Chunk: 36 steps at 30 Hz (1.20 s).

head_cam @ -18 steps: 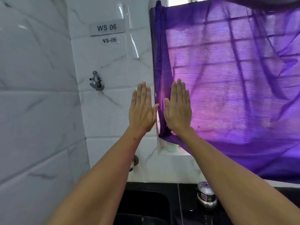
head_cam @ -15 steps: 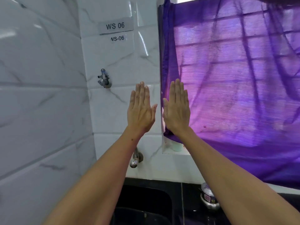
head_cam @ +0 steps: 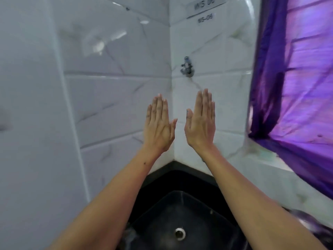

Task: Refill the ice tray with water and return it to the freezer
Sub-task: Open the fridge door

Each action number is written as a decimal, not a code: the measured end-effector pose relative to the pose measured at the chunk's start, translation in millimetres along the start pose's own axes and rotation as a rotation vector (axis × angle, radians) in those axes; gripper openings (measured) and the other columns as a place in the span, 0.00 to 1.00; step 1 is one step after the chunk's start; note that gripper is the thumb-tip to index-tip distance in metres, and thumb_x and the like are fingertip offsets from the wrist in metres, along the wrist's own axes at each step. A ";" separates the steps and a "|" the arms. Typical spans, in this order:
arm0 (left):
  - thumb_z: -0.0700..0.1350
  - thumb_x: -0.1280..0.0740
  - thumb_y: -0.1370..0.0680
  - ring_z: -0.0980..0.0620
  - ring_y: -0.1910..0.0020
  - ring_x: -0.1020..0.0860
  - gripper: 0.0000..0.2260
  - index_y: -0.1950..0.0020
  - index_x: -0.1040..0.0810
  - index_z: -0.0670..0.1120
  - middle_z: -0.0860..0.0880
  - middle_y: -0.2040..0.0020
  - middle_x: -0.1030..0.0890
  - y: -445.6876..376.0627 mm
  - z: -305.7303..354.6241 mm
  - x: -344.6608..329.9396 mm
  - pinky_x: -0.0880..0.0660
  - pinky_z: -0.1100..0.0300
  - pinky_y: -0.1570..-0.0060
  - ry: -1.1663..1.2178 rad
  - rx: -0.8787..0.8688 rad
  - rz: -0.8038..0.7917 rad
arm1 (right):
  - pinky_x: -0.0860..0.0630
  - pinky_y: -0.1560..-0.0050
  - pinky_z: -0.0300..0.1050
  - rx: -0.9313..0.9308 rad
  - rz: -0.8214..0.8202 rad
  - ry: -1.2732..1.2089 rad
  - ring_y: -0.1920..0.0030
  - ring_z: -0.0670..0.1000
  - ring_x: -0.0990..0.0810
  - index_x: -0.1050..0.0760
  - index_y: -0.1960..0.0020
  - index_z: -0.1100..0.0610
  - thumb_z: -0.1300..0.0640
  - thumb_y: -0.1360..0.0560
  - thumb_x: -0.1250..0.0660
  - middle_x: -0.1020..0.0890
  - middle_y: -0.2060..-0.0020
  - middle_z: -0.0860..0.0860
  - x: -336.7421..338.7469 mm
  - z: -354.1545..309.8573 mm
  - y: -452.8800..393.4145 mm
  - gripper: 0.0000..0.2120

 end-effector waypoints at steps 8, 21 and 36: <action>0.53 0.51 0.19 0.43 0.23 0.55 0.29 0.24 0.52 0.37 0.38 0.22 0.52 115.4 -94.4 73.2 0.59 0.52 0.24 -0.241 0.258 -0.066 | 0.52 0.24 0.51 0.024 -0.091 -0.424 0.24 0.59 0.47 0.46 0.25 0.67 0.58 0.19 0.44 0.44 0.25 0.63 -39.8 -111.4 80.9 0.26; 0.54 0.54 0.19 0.45 0.23 0.58 0.29 0.24 0.55 0.38 0.39 0.22 0.54 290.2 -204.5 266.7 0.61 0.52 0.25 -0.678 0.638 -0.085 | 0.53 0.23 0.50 0.177 -0.325 -0.927 0.23 0.57 0.48 0.48 0.25 0.66 0.57 0.18 0.45 0.45 0.24 0.61 -20.5 -357.4 190.2 0.26; 0.53 0.50 0.19 0.45 0.23 0.57 0.29 0.24 0.52 0.37 0.40 0.22 0.53 491.2 -189.5 536.8 0.59 0.51 0.24 -1.140 1.037 -0.076 | 0.50 0.24 0.52 0.283 -0.583 -1.448 0.24 0.59 0.45 0.44 0.25 0.68 0.58 0.20 0.43 0.42 0.25 0.62 135.5 -596.1 332.2 0.26</action>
Point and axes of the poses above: each hand's wrist, its own y-axis away from the middle knuckle, its own x-axis out of the back of the hand, z = x × y, the point moved 8 cm from there along -y, towards the middle knuckle
